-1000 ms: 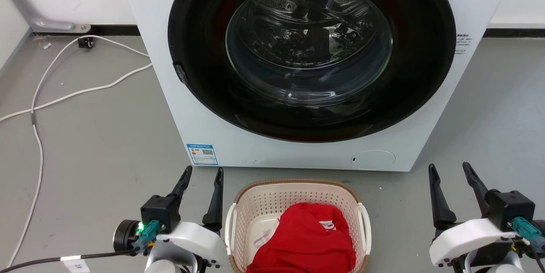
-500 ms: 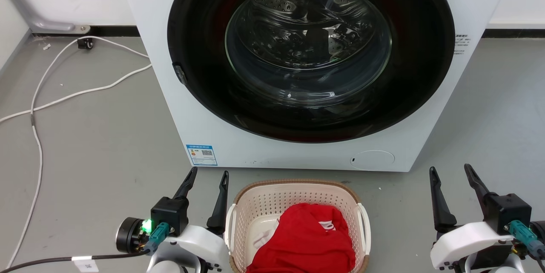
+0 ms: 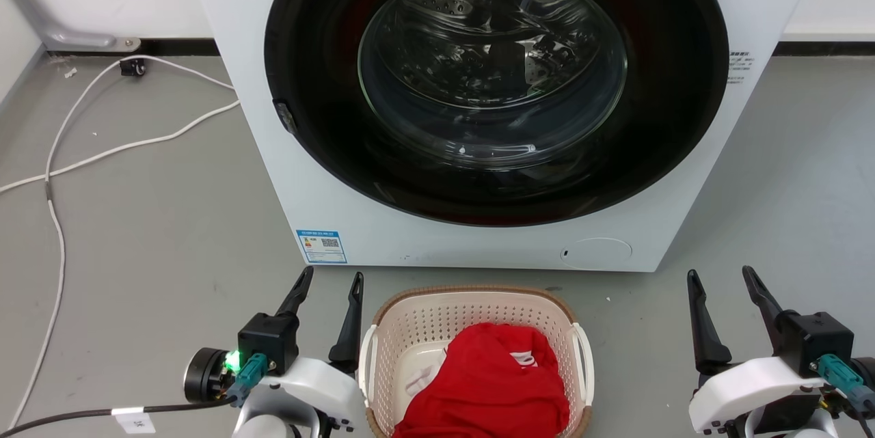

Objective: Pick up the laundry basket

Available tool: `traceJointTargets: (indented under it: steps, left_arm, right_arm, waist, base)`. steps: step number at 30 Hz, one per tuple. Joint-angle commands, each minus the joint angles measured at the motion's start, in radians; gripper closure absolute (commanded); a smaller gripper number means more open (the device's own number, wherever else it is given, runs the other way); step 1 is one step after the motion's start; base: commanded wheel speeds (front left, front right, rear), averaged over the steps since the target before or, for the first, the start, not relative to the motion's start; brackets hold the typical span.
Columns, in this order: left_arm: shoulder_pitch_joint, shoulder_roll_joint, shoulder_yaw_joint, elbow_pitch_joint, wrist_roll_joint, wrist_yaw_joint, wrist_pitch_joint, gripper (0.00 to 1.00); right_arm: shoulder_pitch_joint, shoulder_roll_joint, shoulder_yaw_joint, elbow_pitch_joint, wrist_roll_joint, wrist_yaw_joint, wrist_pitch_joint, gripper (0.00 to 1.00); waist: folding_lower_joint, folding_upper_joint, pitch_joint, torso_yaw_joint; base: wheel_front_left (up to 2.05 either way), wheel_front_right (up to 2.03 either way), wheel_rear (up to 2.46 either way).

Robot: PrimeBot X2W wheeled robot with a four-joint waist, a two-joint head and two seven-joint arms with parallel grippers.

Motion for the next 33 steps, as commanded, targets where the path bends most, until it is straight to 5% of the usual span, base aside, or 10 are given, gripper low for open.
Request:
traceJointTargets:
  steps: [1,19,33]
  left_arm:
    - [-0.011,-0.001,0.003,-0.002,-0.002,-0.003,-0.003,0.00]
    - [-0.120,-0.001,-0.032,0.143,-0.001,-0.014,-0.003,0.00]
    - [-0.384,0.035,-0.074,0.465,-0.079,-0.033,-0.003,0.00]
  right_arm:
    - [-0.001,0.001,0.001,0.000,0.002,0.000,0.001,0.00]
    - [-0.093,0.001,0.020,0.103,0.027,0.000,-0.012,0.00]
    - [-0.333,0.001,0.067,0.400,0.025,0.000,-0.018,0.00]
  waist:
    - [0.0000,0.0000,0.005,0.000]
    - [0.0000,0.0000,0.237,-0.016]
    - [0.0000,0.0000,0.541,-0.040]
  base:
    - [0.00,0.00,0.00]
    - [0.00,0.00,0.00]
    - [0.00,0.00,0.00]
